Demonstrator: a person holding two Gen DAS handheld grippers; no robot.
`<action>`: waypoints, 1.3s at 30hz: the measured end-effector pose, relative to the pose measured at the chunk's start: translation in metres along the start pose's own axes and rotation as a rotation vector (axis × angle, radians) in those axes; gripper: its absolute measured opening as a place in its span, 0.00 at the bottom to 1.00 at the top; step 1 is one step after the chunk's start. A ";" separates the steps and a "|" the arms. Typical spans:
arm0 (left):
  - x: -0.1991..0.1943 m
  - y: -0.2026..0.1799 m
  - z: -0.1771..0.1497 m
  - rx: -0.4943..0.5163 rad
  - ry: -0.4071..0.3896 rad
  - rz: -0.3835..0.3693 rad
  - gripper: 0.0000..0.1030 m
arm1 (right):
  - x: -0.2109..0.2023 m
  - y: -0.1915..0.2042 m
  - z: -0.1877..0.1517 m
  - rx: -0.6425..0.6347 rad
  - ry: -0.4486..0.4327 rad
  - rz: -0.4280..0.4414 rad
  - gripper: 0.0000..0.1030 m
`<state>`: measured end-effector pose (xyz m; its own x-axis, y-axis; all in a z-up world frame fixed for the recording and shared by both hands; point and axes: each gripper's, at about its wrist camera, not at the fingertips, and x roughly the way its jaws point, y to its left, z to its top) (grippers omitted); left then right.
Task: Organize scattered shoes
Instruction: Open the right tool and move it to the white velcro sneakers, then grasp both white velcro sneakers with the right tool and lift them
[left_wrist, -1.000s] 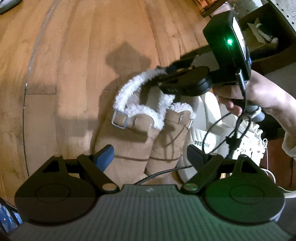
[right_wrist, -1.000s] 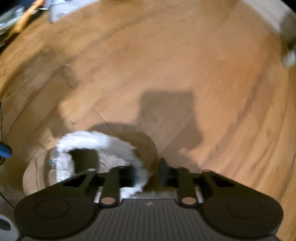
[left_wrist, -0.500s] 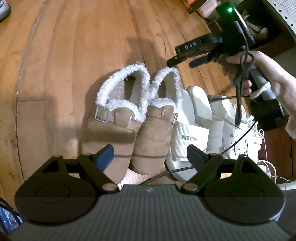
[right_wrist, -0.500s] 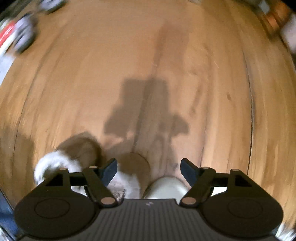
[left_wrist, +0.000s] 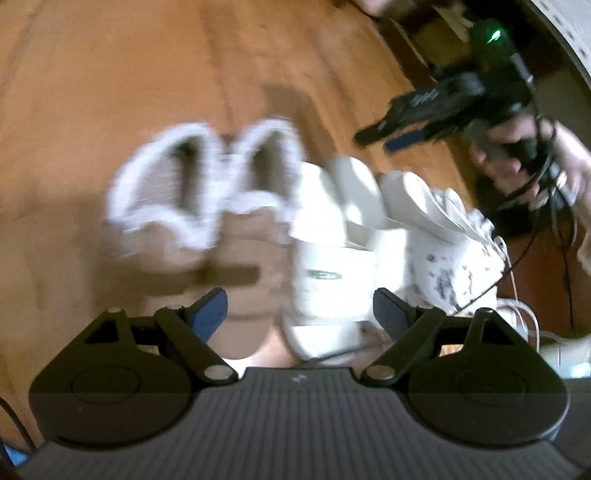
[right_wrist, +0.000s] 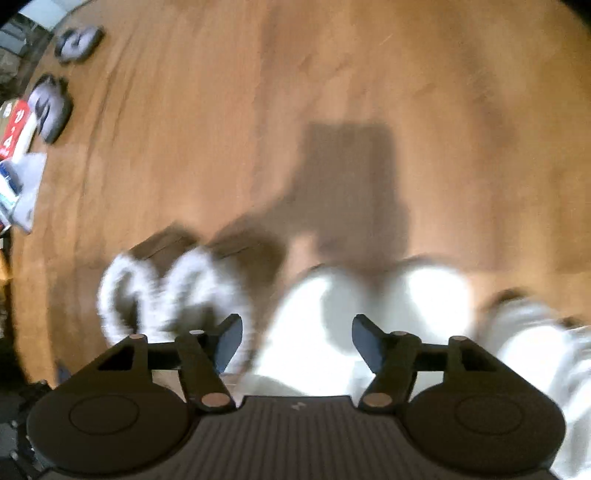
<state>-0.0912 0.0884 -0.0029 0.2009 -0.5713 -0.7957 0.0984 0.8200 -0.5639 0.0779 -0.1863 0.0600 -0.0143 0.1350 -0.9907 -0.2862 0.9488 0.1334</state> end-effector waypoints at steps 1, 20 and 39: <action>0.009 -0.012 0.004 0.032 0.017 -0.010 0.84 | -0.015 -0.022 -0.005 0.024 -0.022 -0.026 0.70; 0.169 -0.246 0.049 0.407 0.107 -0.212 0.84 | -0.087 -0.315 -0.253 0.468 -0.552 -0.267 0.71; 0.255 -0.346 0.048 0.686 -0.011 -0.145 0.84 | -0.010 -0.376 -0.241 0.241 -0.418 -0.259 0.78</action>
<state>-0.0271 -0.3396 -0.0001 0.1485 -0.6793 -0.7186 0.7172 0.5743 -0.3947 -0.0453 -0.6132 0.0134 0.4232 -0.0561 -0.9043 -0.0011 0.9980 -0.0625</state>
